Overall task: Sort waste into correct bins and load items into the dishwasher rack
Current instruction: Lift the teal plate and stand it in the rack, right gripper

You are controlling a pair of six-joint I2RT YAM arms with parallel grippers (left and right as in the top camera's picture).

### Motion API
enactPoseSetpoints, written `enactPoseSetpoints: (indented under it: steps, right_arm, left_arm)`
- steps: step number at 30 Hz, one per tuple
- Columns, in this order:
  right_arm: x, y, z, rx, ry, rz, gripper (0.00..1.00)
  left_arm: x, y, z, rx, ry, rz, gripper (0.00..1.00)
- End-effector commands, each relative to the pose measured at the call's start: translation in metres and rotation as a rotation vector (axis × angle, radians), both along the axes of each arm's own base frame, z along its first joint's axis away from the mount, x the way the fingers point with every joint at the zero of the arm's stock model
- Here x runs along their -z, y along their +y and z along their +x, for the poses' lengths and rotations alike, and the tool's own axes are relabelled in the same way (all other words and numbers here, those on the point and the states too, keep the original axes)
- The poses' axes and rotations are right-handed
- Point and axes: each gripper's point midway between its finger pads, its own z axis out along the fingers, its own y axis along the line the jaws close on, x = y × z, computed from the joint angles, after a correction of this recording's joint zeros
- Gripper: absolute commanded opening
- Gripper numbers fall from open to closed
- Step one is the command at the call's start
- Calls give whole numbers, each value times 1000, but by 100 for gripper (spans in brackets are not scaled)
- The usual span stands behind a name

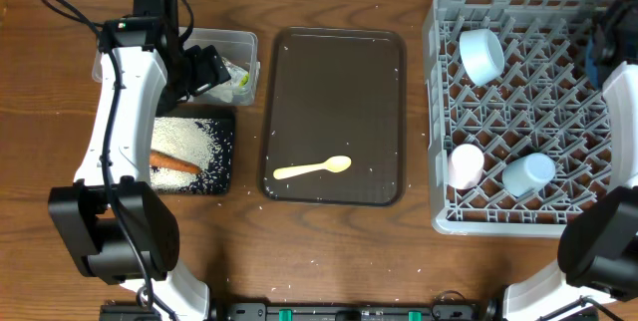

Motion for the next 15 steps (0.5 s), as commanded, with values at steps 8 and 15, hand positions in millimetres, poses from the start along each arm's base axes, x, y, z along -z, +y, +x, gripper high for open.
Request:
enactPoseSetpoints:
  steps: [8, 15]
  right_arm:
    - [5, -34, 12, -158, 59, 12, 1]
    - [15, -48, 26, -233, 189, -74, 1]
  left_arm:
    - [1, 3, -3, -6, 7, 15, 98]
    - [1, 3, -3, -5, 7, 15, 98]
